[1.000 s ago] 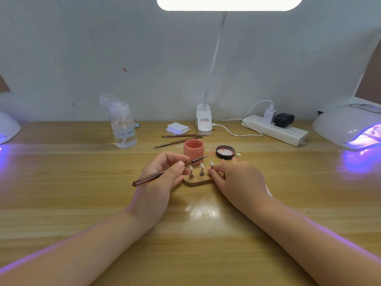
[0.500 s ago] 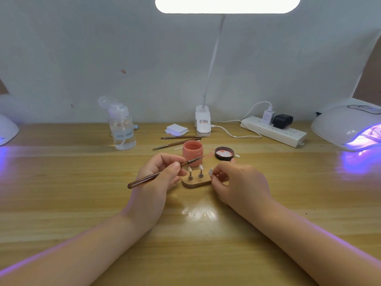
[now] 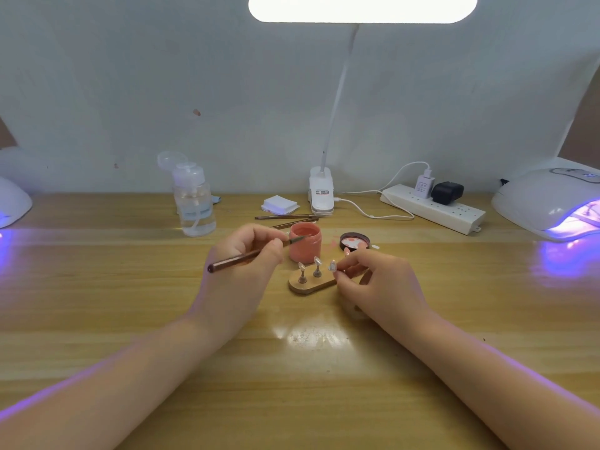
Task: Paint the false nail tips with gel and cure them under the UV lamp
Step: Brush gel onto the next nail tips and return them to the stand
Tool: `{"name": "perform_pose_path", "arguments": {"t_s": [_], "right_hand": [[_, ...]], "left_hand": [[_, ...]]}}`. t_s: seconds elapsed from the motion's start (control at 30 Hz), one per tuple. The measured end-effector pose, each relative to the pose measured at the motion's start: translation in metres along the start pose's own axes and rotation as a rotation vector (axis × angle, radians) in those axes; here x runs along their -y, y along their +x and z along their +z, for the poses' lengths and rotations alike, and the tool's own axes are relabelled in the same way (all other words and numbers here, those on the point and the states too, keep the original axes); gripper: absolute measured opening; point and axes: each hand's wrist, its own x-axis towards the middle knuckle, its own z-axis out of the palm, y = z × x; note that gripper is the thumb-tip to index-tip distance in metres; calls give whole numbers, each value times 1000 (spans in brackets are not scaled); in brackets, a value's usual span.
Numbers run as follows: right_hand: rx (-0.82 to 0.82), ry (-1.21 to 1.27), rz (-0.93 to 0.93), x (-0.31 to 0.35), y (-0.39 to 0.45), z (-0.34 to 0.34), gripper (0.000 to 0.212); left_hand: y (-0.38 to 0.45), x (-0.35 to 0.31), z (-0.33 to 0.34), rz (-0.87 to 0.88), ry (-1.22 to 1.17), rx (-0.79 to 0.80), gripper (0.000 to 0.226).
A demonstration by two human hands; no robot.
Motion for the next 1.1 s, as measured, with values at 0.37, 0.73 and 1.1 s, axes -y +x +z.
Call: {"name": "perform_pose_path", "arguments": {"t_s": [0.37,0.73,1.1], "right_hand": [[0,70,-62,7,-2,-2,5],[-3,110,-87,9,-4,-3,9],[-14,104,-72,7,-3,-2,4]], "left_hand": [[81,-28,2,-193,413,79,18],[122,-18,32,-305,525,198,11],[122,-7,22,-371,406,130,13]]}}
